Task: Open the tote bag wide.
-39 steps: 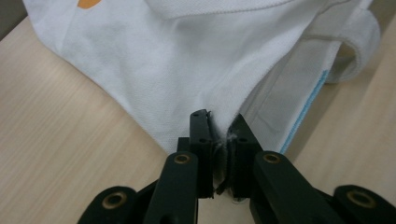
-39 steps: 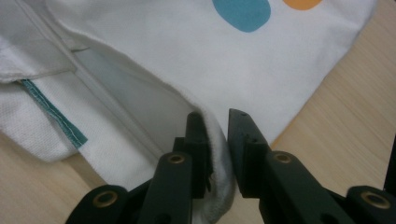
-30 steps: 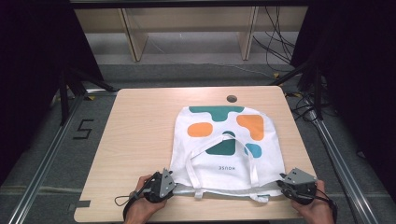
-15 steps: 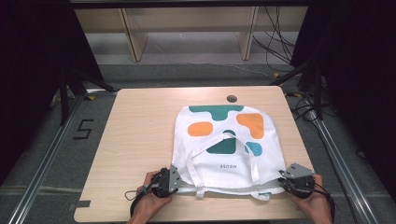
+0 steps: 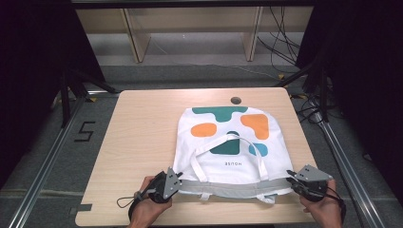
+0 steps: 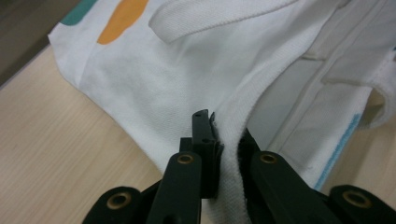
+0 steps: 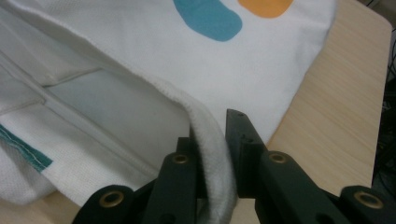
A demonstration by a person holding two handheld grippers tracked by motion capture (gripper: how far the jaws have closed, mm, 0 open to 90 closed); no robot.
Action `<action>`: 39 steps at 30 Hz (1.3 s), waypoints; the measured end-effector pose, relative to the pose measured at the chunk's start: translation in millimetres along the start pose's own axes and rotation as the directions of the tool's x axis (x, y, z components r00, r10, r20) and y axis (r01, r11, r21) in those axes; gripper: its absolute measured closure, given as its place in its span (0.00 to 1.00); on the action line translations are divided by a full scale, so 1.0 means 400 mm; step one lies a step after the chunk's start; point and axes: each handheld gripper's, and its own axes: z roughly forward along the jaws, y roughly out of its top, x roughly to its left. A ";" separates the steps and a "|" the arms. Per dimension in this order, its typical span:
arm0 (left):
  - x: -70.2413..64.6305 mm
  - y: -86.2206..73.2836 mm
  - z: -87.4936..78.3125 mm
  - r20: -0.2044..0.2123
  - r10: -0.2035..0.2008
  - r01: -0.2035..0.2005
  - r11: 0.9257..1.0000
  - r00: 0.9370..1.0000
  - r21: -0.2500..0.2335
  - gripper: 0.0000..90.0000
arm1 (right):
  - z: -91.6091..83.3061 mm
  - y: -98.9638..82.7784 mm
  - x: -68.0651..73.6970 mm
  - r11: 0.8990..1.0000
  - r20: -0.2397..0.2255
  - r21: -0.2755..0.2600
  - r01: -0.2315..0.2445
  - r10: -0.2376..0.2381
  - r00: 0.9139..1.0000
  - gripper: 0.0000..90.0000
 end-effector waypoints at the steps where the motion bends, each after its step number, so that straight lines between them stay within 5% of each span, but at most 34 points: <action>1: 0.004 0.001 -0.004 0.000 -0.004 0.004 1.000 1.000 -0.002 0.94 | -0.005 0.003 -0.001 1.000 0.004 -0.017 0.007 -0.006 1.000 0.91; 6: 0.014 0.014 -0.021 -0.035 -0.003 0.001 0.997 0.999 -0.078 0.95 | -0.030 0.026 0.003 0.997 0.008 -0.065 -0.044 0.045 0.999 0.91; 18: 0.085 0.080 -0.087 -0.111 -0.001 -0.019 0.984 0.994 -0.178 0.96 | -0.097 0.149 -0.027 0.977 0.074 -0.211 0.036 -0.021 0.997 0.95; 22: 0.137 0.146 -0.153 -0.138 -0.038 0.000 0.964 0.990 -0.267 0.96 | -0.145 0.236 -0.044 0.956 0.116 -0.286 0.068 -0.036 0.993 0.97; 26: 0.173 0.205 -0.206 -0.195 -0.030 -0.038 0.942 0.980 -0.334 0.96 | -0.184 0.305 -0.056 0.940 0.148 -0.320 0.119 -0.074 0.986 0.98; 35: 0.191 0.302 -0.338 -0.263 0.001 -0.116 0.899 0.965 -0.423 0.96 | -0.289 0.404 -0.075 0.899 0.199 -0.396 0.187 -0.115 0.973 0.98; 36: 0.191 0.302 -0.338 -0.263 0.001 -0.116 0.899 0.965 -0.423 0.96 | -0.300 0.411 -0.077 0.885 0.221 -0.418 0.205 -0.119 0.968 0.98; 37: 0.207 0.327 -0.372 -0.327 0.104 -0.228 0.901 0.939 -0.368 0.96 | -0.309 0.418 -0.075 0.881 0.236 -0.421 0.217 -0.125 0.964 0.98; 39: 0.211 0.343 -0.384 -0.325 0.101 -0.225 0.900 0.940 -0.373 0.96 | -0.320 0.434 -0.075 0.877 0.233 -0.429 0.218 -0.125 0.964 0.98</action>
